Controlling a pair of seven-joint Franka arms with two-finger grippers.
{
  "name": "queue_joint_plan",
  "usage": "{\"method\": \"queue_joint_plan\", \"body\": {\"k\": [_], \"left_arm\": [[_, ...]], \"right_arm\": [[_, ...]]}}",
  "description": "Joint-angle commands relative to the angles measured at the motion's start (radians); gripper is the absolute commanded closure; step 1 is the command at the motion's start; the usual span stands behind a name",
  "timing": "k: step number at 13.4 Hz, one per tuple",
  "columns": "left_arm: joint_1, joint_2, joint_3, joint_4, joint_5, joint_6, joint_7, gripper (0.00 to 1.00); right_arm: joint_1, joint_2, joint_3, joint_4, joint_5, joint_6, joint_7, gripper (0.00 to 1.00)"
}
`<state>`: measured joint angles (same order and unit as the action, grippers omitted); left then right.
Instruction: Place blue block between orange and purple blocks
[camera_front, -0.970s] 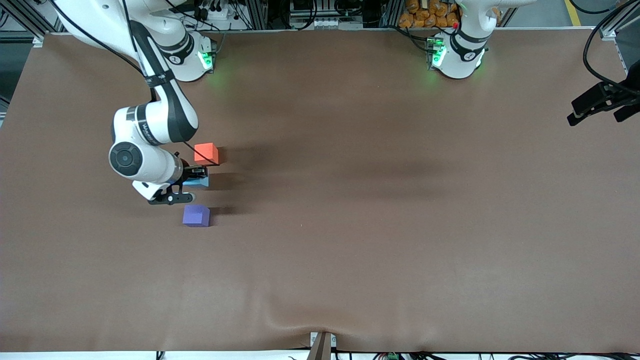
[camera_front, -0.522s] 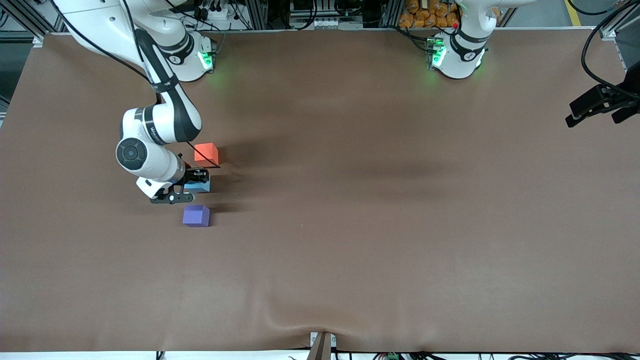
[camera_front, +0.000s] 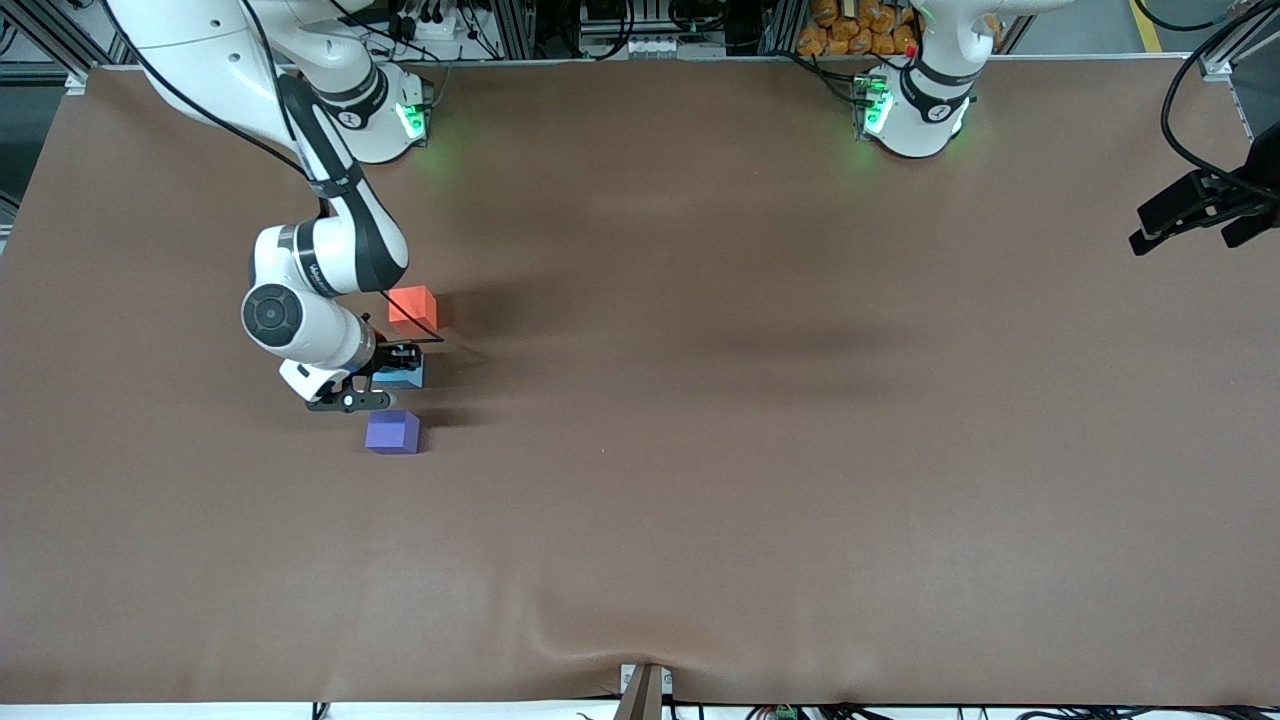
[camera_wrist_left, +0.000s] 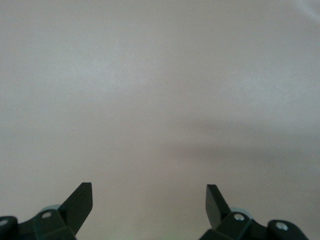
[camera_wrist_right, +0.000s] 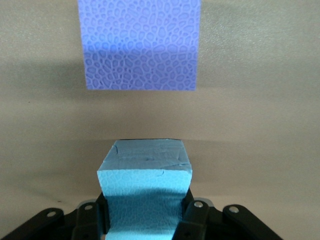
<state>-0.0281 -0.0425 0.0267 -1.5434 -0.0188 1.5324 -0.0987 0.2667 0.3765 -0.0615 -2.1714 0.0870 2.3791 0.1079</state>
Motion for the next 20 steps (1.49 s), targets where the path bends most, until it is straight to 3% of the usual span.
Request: {"method": "queue_joint_plan", "body": {"k": [1, 7, 8, 9, 10, 14, 20], "left_arm": [[-0.001, 0.001, 0.007, 0.003, 0.002, 0.011, 0.022, 0.0], [-0.007, 0.009, 0.007, 0.008, 0.043, 0.018, 0.027, 0.0], [-0.007, 0.009, 0.007, 0.008, 0.034, 0.02, 0.025, 0.0], [-0.007, 0.009, 0.007, 0.009, 0.033, 0.02, 0.025, 0.0], [-0.007, 0.009, 0.007, 0.008, 0.033, 0.021, 0.027, 0.0], [-0.01, 0.012, 0.007, 0.009, 0.043, 0.02, 0.028, 0.0], [-0.01, 0.013, 0.007, 0.011, 0.04, 0.02, 0.027, 0.0]], "right_arm": [[-0.007, 0.007, 0.011, -0.004, 0.011, 0.023, -0.002, 0.86], [0.002, 0.007, 0.012, -0.001, 0.011, 0.022, -0.001, 0.79], [0.002, 0.007, 0.012, -0.001, 0.011, 0.022, -0.001, 0.61], [0.002, 0.007, 0.012, -0.001, 0.011, 0.022, -0.001, 0.17], [0.002, 0.002, 0.012, 0.002, 0.011, 0.02, -0.001, 0.0], [-0.018, -0.08, 0.008, 0.066, 0.01, -0.093, -0.01, 0.0], [-0.164, -0.221, 0.008, 0.425, 0.008, -0.644, -0.046, 0.0]]}}
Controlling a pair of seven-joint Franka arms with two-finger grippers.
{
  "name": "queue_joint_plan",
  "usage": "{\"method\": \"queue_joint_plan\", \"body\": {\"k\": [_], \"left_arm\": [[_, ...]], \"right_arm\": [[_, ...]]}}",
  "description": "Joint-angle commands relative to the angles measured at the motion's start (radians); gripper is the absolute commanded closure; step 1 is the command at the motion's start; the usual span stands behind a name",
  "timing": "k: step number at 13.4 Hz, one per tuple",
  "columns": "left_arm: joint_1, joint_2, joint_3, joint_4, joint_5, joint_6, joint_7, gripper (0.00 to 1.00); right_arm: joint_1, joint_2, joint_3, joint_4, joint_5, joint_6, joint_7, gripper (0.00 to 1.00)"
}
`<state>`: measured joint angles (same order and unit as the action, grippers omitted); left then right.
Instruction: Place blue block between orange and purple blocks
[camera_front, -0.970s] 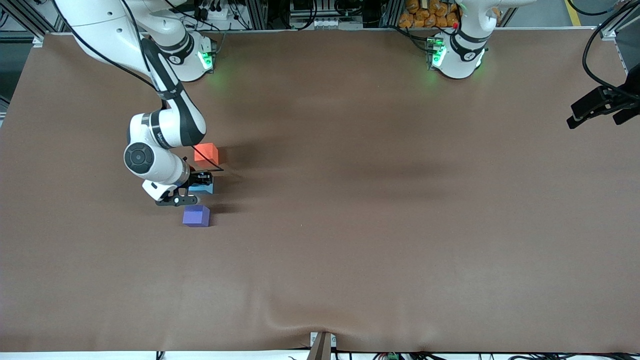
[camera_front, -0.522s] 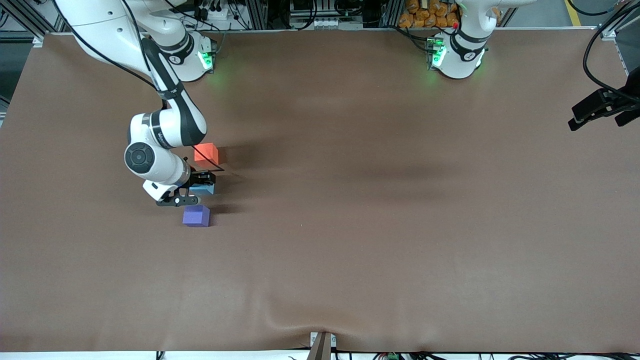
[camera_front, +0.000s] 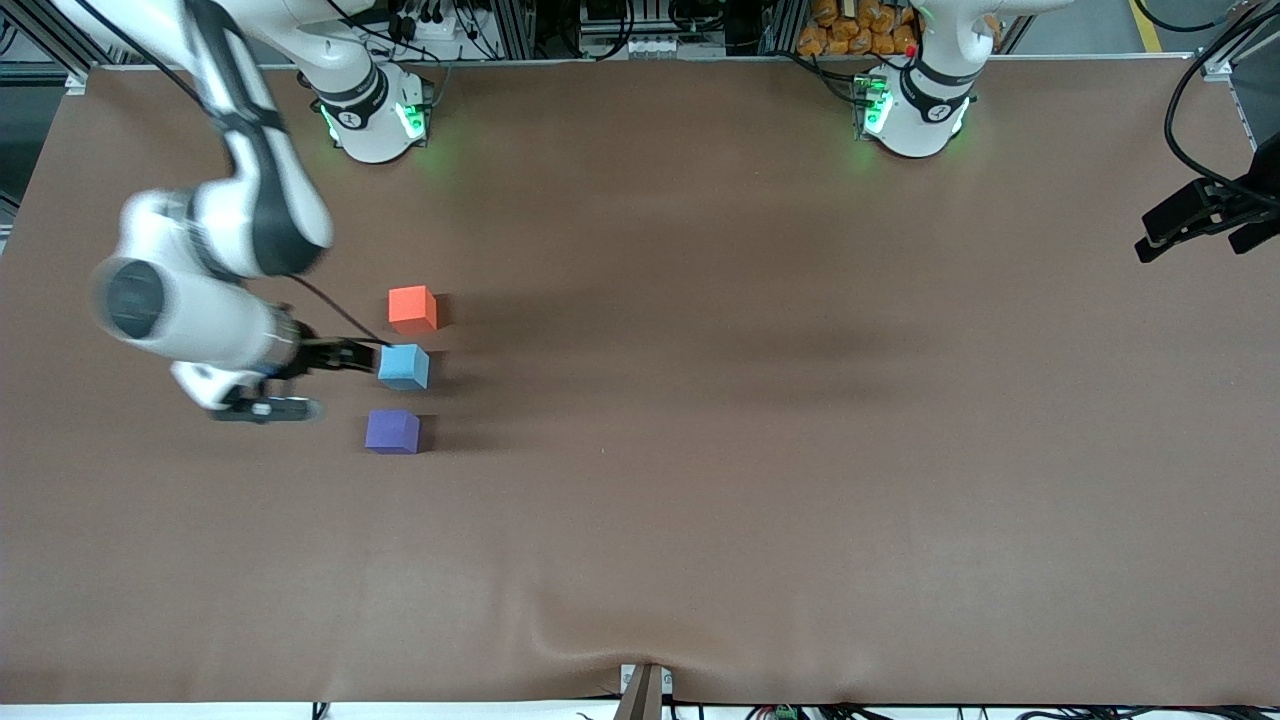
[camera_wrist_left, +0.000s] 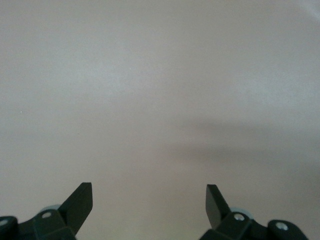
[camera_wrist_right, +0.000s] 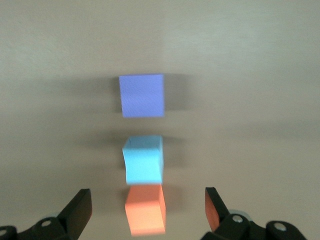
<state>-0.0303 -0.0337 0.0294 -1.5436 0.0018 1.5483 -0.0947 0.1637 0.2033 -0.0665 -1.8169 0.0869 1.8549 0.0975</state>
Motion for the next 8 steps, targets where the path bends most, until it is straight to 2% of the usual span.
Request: {"method": "queue_joint_plan", "body": {"k": [1, 3, 4, 6, 8], "left_arm": [[-0.01, 0.005, 0.004, 0.011, 0.021, 0.004, 0.024, 0.0], [-0.01, 0.005, 0.006, 0.011, 0.023, 0.004, 0.023, 0.0], [-0.011, 0.005, 0.004, 0.017, 0.024, 0.004, 0.021, 0.0], [-0.014, 0.005, 0.004, 0.017, 0.024, 0.004, 0.021, 0.0], [-0.013, 0.005, 0.004, 0.017, 0.023, 0.004, 0.023, 0.0]], "right_arm": [[-0.087, -0.102, 0.013, 0.074, 0.008, -0.147, -0.065, 0.0], [-0.111, -0.195, 0.004, 0.076, -0.001, -0.175, -0.12, 0.0], [-0.121, -0.209, -0.012, 0.093, -0.003, -0.219, -0.127, 0.0], [-0.144, -0.205, -0.027, 0.227, -0.009, -0.365, -0.122, 0.0], [-0.145, -0.205, -0.032, 0.283, -0.053, -0.427, -0.114, 0.0]]}}
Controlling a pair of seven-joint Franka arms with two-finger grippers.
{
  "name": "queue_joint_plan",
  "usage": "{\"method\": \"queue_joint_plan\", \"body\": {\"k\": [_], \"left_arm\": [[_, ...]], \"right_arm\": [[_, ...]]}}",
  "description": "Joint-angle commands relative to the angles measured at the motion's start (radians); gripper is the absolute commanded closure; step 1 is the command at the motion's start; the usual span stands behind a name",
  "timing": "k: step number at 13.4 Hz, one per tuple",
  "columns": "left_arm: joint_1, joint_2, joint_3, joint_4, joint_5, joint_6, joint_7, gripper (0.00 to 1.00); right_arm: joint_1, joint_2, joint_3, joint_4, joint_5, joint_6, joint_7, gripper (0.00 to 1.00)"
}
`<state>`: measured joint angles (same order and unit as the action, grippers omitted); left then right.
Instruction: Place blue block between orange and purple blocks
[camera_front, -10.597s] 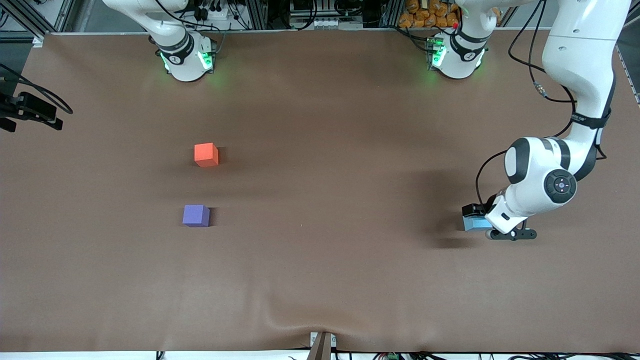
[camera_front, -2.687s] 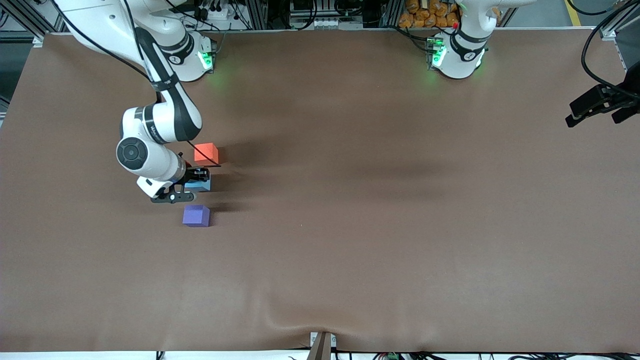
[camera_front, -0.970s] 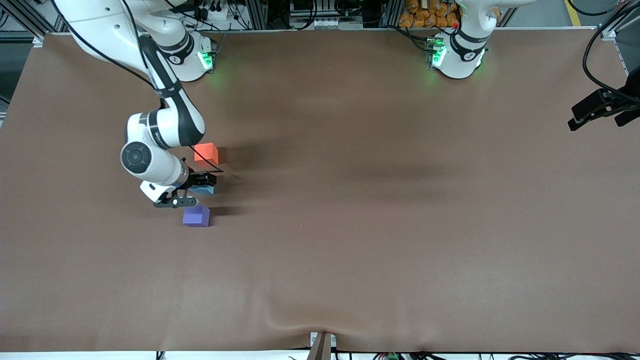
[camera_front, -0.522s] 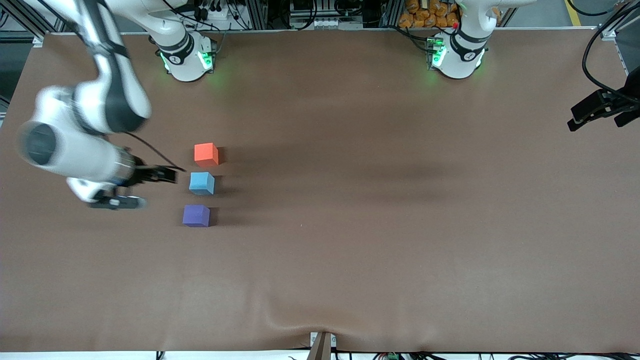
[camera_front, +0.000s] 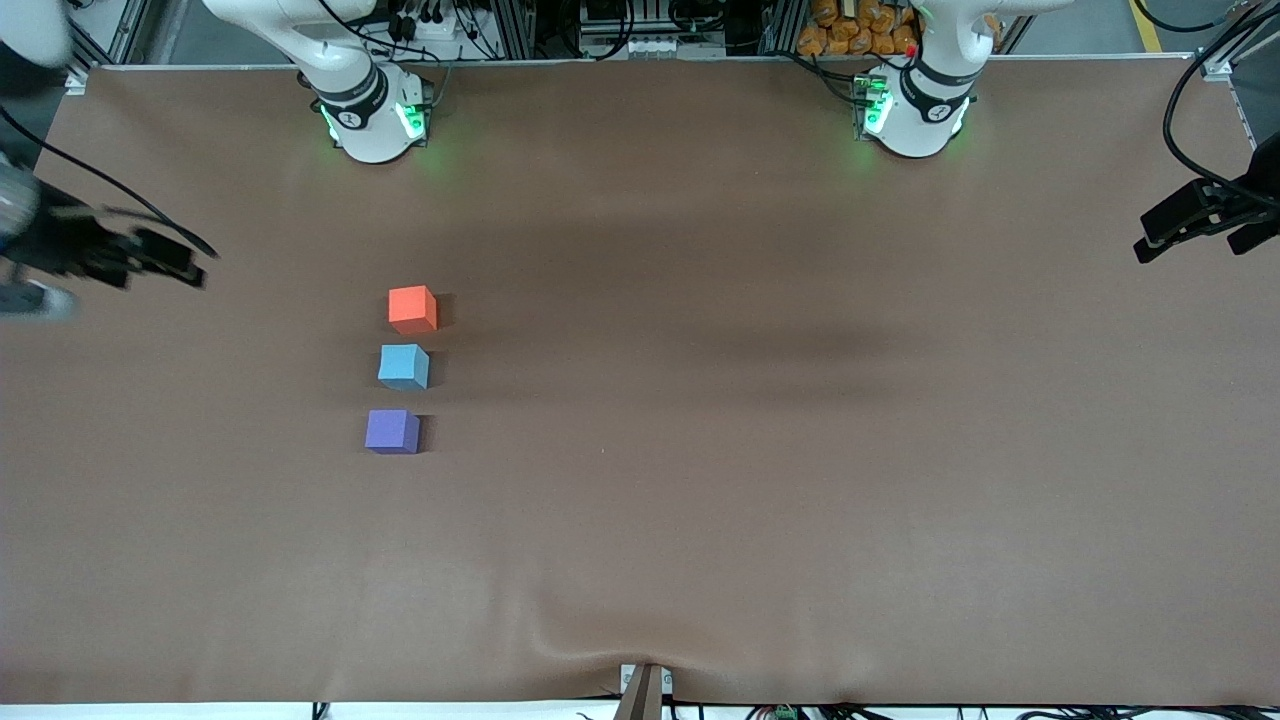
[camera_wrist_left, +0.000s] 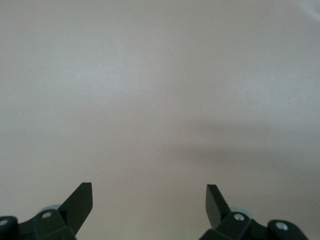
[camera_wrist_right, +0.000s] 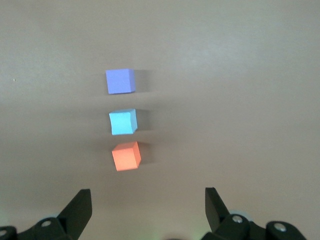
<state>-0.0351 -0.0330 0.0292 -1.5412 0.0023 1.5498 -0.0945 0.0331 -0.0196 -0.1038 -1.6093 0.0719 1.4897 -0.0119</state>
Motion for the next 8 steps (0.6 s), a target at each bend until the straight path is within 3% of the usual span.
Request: {"method": "queue_joint_plan", "body": {"k": [1, 5, 8], "left_arm": [[-0.005, 0.005, 0.005, 0.015, 0.022, 0.003, 0.024, 0.0], [0.003, 0.004, 0.005, 0.015, 0.024, 0.001, 0.028, 0.0], [-0.011, 0.004, 0.002, 0.013, 0.024, -0.004, 0.025, 0.0]], "right_arm": [[-0.013, 0.017, 0.0, 0.077, -0.05, -0.072, -0.005, 0.0], [-0.01, 0.013, -0.013, 0.13, -0.052, -0.183, 0.07, 0.0], [-0.007, 0.013, -0.011, 0.132, -0.053, -0.186, 0.073, 0.0]]}}
